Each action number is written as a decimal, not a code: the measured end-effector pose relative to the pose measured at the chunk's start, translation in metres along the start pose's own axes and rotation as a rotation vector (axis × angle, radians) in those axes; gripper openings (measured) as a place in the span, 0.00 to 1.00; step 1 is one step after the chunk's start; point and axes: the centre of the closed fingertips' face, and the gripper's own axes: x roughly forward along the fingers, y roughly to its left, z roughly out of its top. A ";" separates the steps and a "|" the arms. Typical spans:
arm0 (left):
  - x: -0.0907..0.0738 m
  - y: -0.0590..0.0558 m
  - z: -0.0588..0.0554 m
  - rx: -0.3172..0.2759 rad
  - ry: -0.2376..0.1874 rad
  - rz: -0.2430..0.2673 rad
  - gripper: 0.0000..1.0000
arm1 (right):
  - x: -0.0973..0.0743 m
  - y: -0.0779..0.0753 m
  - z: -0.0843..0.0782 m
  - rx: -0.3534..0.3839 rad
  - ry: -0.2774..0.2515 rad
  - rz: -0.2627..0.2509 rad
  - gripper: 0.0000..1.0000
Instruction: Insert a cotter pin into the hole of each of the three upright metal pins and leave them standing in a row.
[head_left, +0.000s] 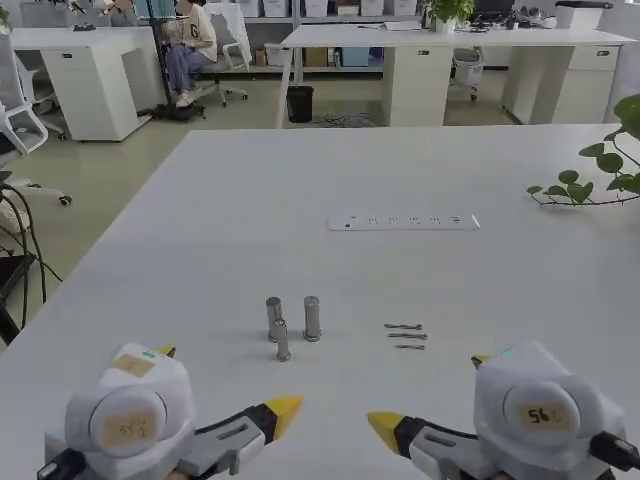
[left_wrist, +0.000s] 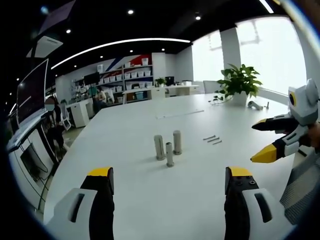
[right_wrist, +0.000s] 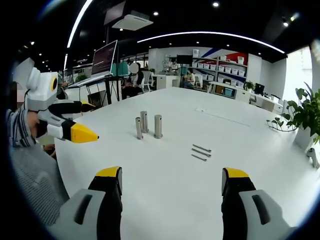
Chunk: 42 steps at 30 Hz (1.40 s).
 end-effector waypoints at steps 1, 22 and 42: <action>0.000 0.000 0.000 0.000 0.000 0.000 0.91 | 0.000 0.000 0.000 0.002 -0.001 0.002 0.80; 0.000 -0.001 0.002 0.010 -0.007 -0.011 0.87 | -0.001 0.002 0.004 0.002 -0.014 0.008 0.81; 0.005 -0.007 0.004 0.018 0.000 -0.044 0.70 | -0.001 0.008 0.004 0.002 -0.018 0.030 0.79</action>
